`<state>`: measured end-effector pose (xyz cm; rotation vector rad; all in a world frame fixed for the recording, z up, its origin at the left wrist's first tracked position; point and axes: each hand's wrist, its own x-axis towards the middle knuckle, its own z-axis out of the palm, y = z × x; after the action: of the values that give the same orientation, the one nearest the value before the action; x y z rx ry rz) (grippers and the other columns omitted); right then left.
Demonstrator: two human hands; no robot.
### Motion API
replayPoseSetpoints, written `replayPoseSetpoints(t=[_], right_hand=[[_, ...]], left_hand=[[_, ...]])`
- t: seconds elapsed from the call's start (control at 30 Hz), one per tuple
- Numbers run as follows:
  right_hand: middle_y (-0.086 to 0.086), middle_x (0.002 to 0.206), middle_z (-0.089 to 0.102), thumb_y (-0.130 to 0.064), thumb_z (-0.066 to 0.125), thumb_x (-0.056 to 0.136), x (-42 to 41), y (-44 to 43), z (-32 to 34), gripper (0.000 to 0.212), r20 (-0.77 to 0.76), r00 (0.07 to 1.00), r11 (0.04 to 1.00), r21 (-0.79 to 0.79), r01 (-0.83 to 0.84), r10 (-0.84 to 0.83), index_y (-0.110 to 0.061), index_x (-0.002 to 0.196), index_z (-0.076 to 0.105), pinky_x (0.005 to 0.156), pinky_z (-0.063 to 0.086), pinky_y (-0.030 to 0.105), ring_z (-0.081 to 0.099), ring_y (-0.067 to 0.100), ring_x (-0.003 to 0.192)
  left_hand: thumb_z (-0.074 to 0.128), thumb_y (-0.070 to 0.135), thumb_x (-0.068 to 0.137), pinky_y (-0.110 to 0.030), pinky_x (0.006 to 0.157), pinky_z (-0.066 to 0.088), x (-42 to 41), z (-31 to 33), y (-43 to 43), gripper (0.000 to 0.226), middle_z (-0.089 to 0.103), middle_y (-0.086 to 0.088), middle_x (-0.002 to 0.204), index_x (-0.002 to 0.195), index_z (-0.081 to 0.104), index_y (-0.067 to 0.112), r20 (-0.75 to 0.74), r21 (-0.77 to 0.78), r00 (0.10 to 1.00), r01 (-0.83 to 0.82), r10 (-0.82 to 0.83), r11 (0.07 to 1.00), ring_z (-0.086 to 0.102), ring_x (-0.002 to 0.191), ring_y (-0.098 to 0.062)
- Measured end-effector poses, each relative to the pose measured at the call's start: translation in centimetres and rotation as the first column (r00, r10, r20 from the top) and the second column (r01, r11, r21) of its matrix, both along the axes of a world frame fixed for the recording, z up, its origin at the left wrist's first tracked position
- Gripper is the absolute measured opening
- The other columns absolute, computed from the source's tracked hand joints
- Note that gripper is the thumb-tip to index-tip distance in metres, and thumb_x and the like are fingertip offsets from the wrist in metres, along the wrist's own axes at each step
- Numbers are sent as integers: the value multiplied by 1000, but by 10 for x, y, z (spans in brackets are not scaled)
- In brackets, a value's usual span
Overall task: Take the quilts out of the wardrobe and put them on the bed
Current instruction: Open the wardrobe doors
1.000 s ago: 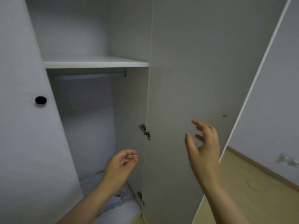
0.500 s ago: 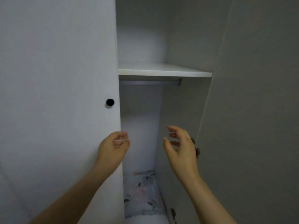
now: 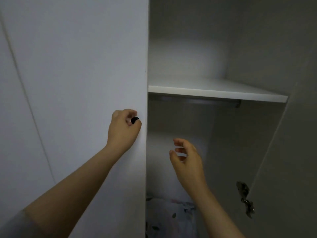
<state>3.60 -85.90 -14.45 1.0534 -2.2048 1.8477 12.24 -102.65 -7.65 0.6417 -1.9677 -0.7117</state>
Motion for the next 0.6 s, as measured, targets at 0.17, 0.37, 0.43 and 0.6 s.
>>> replayPoseSetpoints(t=[0.17,0.37,0.43,0.6], right_hand=[[-9,115,56,-18,57,89,-2,-14,-8,32,111,985,991,-16,-135,136,-25,120,55,73,53,19,57,4,98],[-6,111,59,-16,56,90,13,-24,-20,28,151,968,979,-48,-197,202,-21,118,57,70,50,10,59,6,98],[-5,108,61,-16,56,91,21,-26,-18,27,152,964,976,-61,-209,216,-21,117,57,71,49,8,60,4,94],[-4,92,63,-16,56,92,41,-28,-8,24,166,936,949,-103,-298,312,-14,115,58,65,44,3,58,-11,75]], left_hand=[[58,20,86,-16,70,42,0,1,-2,16,57,-1,103,101,63,19,137,-61,990,-28,36,998,55,76,-8],[60,18,84,-12,65,43,15,-1,18,11,56,0,98,95,61,19,79,-76,992,-96,102,992,54,71,-9],[61,20,84,-14,66,45,29,-4,24,10,57,2,96,94,60,23,64,-95,991,-109,115,989,55,72,-10],[65,23,82,-11,64,44,72,-9,36,12,57,8,91,92,60,26,40,-135,989,-139,146,981,56,72,-9]])
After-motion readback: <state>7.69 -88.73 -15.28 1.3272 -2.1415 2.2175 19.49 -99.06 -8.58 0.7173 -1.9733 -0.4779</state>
